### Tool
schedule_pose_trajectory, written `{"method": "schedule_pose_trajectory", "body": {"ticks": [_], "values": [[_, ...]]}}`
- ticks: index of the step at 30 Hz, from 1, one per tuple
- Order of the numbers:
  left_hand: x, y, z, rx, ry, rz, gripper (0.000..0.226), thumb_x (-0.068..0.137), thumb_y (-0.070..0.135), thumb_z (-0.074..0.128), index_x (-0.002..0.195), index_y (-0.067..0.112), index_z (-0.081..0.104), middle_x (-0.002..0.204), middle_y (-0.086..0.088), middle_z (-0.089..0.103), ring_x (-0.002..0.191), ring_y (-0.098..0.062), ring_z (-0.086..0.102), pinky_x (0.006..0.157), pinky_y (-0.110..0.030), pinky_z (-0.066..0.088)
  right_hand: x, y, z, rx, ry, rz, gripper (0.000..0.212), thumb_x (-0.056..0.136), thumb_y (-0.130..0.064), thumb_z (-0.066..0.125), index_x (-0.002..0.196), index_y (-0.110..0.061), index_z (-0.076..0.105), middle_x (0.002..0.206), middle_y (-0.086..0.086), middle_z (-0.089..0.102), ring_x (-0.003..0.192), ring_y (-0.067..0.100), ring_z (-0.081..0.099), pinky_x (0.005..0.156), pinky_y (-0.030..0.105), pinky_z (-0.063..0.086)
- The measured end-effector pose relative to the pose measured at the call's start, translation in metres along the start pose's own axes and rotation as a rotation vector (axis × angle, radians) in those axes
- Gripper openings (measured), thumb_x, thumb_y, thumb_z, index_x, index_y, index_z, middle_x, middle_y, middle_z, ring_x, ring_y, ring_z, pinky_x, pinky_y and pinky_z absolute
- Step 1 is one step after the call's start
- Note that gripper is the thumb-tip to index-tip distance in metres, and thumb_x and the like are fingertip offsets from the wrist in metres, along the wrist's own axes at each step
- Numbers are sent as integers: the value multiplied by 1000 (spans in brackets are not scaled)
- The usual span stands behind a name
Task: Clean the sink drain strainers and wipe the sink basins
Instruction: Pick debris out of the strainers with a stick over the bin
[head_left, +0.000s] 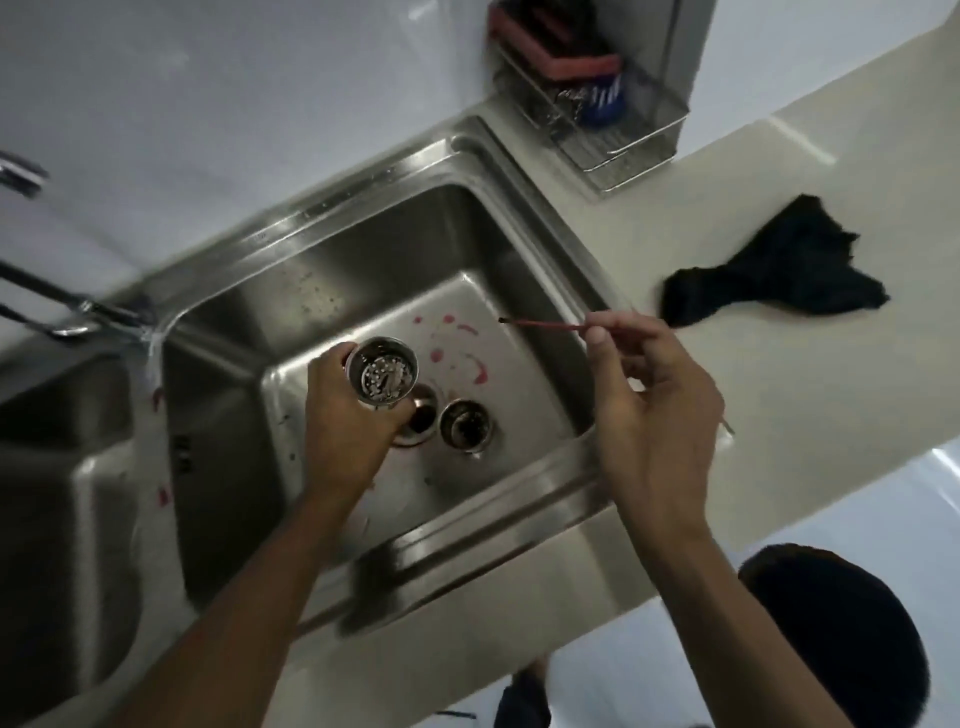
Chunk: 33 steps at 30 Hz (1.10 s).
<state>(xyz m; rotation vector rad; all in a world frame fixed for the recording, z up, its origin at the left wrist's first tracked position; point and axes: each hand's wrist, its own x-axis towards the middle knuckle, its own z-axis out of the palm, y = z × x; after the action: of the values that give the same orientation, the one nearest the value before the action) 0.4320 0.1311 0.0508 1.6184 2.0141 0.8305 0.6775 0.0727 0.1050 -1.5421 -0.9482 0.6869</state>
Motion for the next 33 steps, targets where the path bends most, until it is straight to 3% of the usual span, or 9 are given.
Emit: {"method": "schedule_pose_trajectory", "body": {"ticks": [2, 8, 13, 16, 19, 21, 25, 29, 33], "values": [[11, -34, 4, 40, -73, -89, 75, 65, 21, 97, 130, 11, 60, 126, -10, 63, 112, -26, 65, 98, -49, 55, 1, 6, 22, -59, -37, 28, 16, 99, -29, 63, 112, -26, 71, 105, -16, 71, 96, -15, 62, 71, 0, 48], [24, -96, 22, 143, -315, -217, 77, 67, 20, 98, 130, 9, 55, 128, -14, 61, 114, -30, 62, 94, -42, 54, 15, 9, 71, -199, -160, 69, 14, 98, -34, 66, 111, -30, 70, 94, -19, 73, 86, -8, 70, 67, 9, 55], [29, -116, 30, 125, -388, -248, 77, 69, 18, 96, 133, 10, 53, 131, -13, 59, 115, -28, 60, 95, -45, 54, 24, 18, 103, -334, -276, 90, 11, 96, -33, 67, 108, -33, 69, 89, -23, 71, 84, -18, 64, 63, 4, 52], [30, -120, 31, 122, -401, -229, 83, 66, 22, 98, 134, 10, 52, 132, -13, 55, 118, -32, 58, 99, -48, 51, 24, 21, 117, -395, -307, 93, 10, 96, -36, 67, 106, -38, 68, 91, -25, 70, 84, -19, 63, 68, 10, 53], [25, -118, 32, 281, -417, -142, 105, 66, 40, 96, 151, 15, 40, 149, -11, 41, 137, -33, 42, 116, -51, 35, 23, 21, 124, -412, -303, 111, 9, 96, -38, 67, 105, -38, 69, 93, -22, 72, 80, -14, 66, 72, 19, 58], [23, -114, 36, 347, -417, 16, 115, 64, 52, 93, 158, 21, 34, 158, -7, 34, 146, -28, 32, 121, -50, 22, 24, 21, 125, -420, -292, 117, 9, 96, -38, 68, 104, -37, 69, 88, -23, 71, 79, -14, 66, 71, 21, 59], [26, -99, 58, 395, -480, 326, 97, 68, 66, 82, 148, 25, 46, 151, -1, 45, 143, -24, 37, 121, -48, 17, 27, 18, 117, -410, -279, 134, 11, 96, -35, 68, 107, -33, 70, 86, -21, 72, 79, -14, 67, 67, 11, 56], [30, -82, 86, 433, -595, 355, 98, 70, 78, 74, 149, 28, 44, 148, 1, 48, 141, -24, 40, 122, -53, 11, 31, 13, 97, -369, -250, 155, 13, 97, -31, 68, 108, -27, 71, 96, -15, 75, 85, -10, 68, 61, -1, 46], [29, -73, 95, 423, -622, 320, 89, 74, 67, 79, 147, 25, 48, 144, 1, 54, 137, -24, 48, 121, -51, 12, 33, 6, 74, -311, -205, 157, 10, 97, -29, 68, 105, -26, 73, 94, -19, 73, 86, -11, 68, 61, -5, 42]]}}
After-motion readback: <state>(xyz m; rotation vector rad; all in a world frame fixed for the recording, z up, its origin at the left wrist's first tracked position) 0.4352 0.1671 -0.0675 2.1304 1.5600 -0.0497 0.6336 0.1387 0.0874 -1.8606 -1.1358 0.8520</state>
